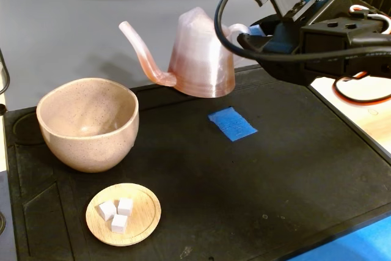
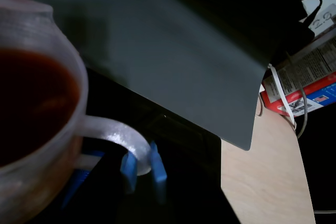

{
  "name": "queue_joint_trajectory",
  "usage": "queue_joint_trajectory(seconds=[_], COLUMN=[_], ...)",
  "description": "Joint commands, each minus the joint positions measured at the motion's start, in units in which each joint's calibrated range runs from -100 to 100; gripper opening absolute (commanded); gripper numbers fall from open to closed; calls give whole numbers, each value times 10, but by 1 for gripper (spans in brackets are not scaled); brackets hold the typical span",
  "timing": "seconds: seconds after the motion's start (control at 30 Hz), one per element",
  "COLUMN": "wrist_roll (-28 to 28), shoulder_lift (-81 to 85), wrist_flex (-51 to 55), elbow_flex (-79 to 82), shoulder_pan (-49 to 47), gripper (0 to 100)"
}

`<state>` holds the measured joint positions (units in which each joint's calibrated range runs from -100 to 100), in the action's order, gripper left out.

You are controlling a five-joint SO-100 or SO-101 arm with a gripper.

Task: Pick up a kettle and pour liquid into a cup.

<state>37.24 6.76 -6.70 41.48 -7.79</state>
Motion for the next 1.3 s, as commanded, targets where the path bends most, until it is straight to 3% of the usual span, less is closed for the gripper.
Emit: queue_joint_trajectory(seconds=[0.0, 0.63, 1.27], wrist_roll=[-1, -4, -100], shoulder_lift=[42, 13, -37], wrist_flex=[-6, -7, -2], elbow_flex=[-35, -68, -120], shoulder_pan=[0, 1, 2], gripper=[1, 1, 1])
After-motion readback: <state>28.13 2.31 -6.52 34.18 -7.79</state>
